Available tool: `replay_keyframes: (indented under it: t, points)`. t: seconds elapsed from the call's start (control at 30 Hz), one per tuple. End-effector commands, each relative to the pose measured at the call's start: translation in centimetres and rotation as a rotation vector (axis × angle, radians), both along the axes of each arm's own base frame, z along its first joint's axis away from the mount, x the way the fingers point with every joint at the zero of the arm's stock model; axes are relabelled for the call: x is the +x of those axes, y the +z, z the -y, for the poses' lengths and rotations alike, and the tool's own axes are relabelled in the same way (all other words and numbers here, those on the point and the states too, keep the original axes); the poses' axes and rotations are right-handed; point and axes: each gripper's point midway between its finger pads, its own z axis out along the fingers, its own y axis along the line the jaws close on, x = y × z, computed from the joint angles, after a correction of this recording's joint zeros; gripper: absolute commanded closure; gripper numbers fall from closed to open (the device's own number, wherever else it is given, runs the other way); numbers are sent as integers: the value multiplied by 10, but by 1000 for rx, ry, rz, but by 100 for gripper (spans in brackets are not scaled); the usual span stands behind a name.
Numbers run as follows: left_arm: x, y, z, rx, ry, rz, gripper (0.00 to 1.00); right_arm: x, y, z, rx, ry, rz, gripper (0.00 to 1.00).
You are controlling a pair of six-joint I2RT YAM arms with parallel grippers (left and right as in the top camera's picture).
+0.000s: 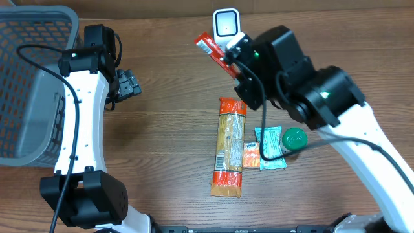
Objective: Scan the item barcode
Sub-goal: 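Carry the red stick up to the white barcode scanner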
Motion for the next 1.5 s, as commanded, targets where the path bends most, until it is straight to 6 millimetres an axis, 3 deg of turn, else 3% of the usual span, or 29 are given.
replay_keyframes:
  t: [0.0,0.2,0.53,0.77,1.13,1.47]
  points:
    - [4,6,-1,5,-19,11,0,41,-19,8,-181,-24,112,97]
    - [4,6,-1,5,-20,11,0,104,-43,12,-357,-148,261,96]
    - [4,6,-1,5,-19,11,0,170,-93,9,-651,-169,421,96]
    - [4,6,-1,5,-20,11,0,214,-120,21,-806,-291,541,96]
    - [4,6,-1,5,-19,11,0,247,-167,51,-860,-335,531,96]
    - [4,6,-1,5,-19,11,0,268,-169,47,-854,-369,645,96]
